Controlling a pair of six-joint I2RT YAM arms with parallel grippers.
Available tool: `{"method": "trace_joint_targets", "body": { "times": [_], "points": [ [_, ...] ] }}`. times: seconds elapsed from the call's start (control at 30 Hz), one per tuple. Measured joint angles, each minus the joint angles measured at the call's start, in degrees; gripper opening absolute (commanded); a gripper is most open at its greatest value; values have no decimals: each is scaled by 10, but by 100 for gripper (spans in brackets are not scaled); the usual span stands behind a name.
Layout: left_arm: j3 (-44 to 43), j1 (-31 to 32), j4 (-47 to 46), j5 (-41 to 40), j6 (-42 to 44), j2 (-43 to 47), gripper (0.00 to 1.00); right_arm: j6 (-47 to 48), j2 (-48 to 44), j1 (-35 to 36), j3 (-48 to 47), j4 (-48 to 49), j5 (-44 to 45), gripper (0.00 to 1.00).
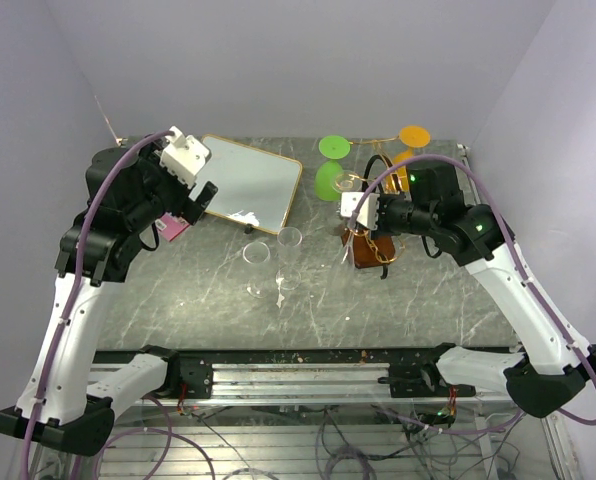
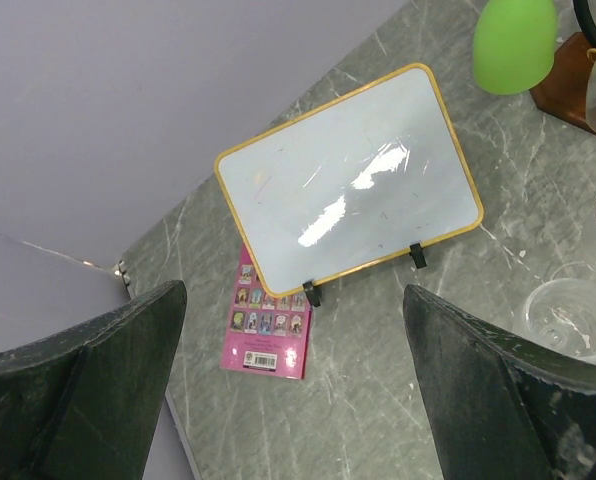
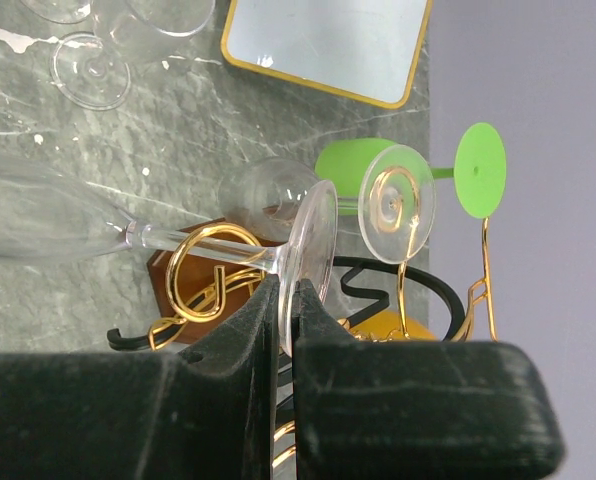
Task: Place the wine glass upside down on the wine glass rack
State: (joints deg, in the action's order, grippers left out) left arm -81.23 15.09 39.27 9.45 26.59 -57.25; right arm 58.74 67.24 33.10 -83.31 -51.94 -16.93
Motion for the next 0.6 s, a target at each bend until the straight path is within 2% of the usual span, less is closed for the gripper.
{"method": "trace_joint_targets", "body": {
  "times": [0.6],
  "points": [
    [21,0,-3,2,5,-2,100,17,-28,0,1,-7,19,0]
  ]
}}
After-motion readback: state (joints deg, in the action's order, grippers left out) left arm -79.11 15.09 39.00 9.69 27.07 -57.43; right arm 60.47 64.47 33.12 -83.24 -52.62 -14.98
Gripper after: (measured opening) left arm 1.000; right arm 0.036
